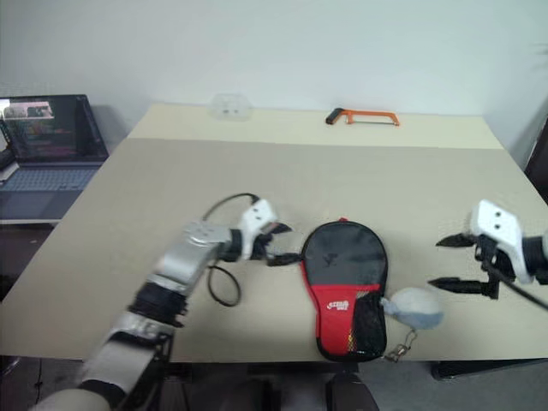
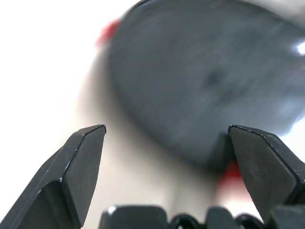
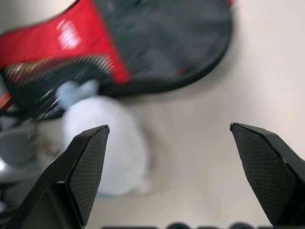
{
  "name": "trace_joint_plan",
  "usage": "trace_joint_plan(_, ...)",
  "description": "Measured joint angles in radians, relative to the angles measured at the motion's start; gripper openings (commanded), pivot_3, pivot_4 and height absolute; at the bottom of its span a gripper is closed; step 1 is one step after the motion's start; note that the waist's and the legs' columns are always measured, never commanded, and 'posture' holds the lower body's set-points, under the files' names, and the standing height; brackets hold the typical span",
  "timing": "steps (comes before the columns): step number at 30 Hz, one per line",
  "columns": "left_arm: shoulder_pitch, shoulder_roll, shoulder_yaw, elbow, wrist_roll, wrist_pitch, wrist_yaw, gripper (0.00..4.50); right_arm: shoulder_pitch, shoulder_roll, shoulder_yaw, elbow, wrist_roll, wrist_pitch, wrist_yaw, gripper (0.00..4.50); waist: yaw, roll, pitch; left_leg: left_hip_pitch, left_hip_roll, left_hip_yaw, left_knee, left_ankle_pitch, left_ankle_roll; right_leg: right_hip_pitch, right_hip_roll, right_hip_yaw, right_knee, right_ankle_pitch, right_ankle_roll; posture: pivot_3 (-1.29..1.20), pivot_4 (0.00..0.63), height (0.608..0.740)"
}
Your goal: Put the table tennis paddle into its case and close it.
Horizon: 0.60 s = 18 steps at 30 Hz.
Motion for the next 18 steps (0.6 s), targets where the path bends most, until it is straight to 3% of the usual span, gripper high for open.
trace_joint_plan(3, 0.019, 0.127, 0.07, -0.057, -0.036, 0.024, -0.052, 4.5, -0.084, -0.006, 0.025, 0.152, -0.038, -0.033, 0.0, 4.48, 0.007, 0.001, 0.001, -0.012, 0.0, 0.0, 0.001, 0.0, 0.0, -0.011, -0.003, -0.001, 0.002, 0.003, -0.005, 0.0, 0.15, 0.74)
trace_joint_plan(8, 0.094, 0.292, 0.187, -0.189, -0.179, 0.109, -0.183, 4.5, -0.199, -0.021, 0.036, 0.272, -0.017, -0.03, 0.076, 4.48, 0.021, 0.005, 0.005, -0.015, 0.001, 0.001, 0.001, 0.0, 0.0, -0.013, -0.006, -0.001, 0.001, 0.002, -0.004, 0.0, 0.15, 0.74)
trace_joint_plan(13, 0.159, 0.455, 0.356, -0.272, -0.375, 0.217, -0.315, 4.5, -0.2, -0.044, 0.036, 0.381, -0.02, -0.128, 0.173, 4.48, 0.024, 0.006, 0.009, -0.014, 0.0, 0.0, 0.001, 0.0, 0.001, -0.012, -0.009, -0.006, 0.002, 0.0, -0.004, 0.0, 0.15, 0.74)
trace_joint_plan(18, 0.157, 0.535, 0.415, -0.265, -0.404, 0.213, -0.33, 4.5, -0.181, -0.117, 0.024, 0.576, -0.072, -0.264, 0.196, 4.48, 0.025, 0.009, 0.012, -0.013, -0.001, 0.003, 0.004, -0.001, 0.002, -0.011, -0.01, -0.006, 0.003, 0.0, -0.004, 0.0, 0.15, 0.74)
